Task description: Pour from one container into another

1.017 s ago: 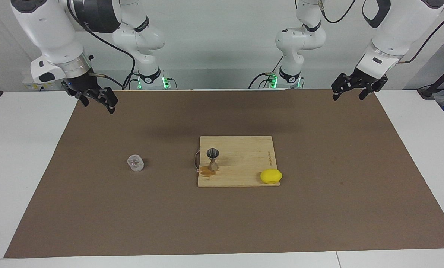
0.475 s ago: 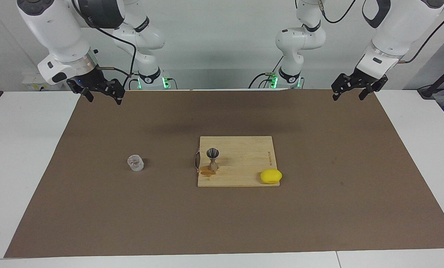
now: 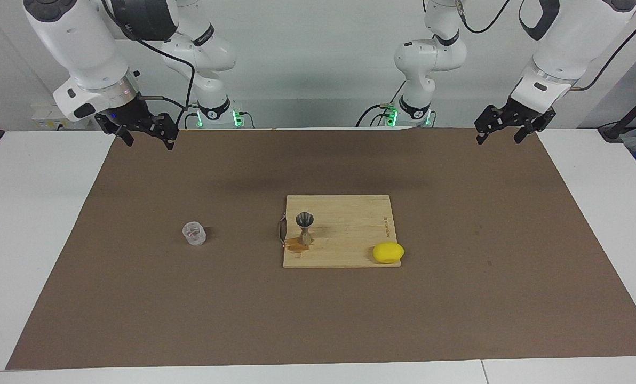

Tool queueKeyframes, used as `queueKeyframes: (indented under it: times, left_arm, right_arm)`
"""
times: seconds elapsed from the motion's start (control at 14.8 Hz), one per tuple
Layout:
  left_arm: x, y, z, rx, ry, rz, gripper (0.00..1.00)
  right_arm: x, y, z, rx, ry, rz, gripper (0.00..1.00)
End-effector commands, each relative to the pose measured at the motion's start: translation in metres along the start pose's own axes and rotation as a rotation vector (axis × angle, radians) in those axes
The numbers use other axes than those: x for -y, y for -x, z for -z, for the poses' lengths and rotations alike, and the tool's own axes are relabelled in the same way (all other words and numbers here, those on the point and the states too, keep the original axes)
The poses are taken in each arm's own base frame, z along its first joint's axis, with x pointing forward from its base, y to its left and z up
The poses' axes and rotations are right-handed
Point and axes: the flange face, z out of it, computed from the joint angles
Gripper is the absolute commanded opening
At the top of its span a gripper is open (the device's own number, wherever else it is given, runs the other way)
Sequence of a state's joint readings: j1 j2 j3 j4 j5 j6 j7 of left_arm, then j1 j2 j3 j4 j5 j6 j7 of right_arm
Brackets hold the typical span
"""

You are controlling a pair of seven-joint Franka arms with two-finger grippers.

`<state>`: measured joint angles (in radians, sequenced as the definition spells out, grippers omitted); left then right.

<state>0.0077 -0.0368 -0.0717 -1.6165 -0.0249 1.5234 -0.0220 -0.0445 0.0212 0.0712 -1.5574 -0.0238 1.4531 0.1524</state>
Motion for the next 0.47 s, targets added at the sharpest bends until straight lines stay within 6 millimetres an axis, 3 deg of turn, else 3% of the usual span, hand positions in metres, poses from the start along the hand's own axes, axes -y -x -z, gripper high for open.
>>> queueKeyframes:
  times: [0.0,0.41]
  left_arm:
    - [0.0014,0.0095,0.001,0.002,-0.013,0.003,1.0]
    - [0.0014,0.0097,0.0002,0.005,-0.013,0.003,1.0]
  right_arm:
    - [0.0009,0.0091,0.0035,-0.004,-0.01,0.004,0.99]
    - [-0.001,0.0118,0.0119,-0.035,-0.014,0.001,0.99]
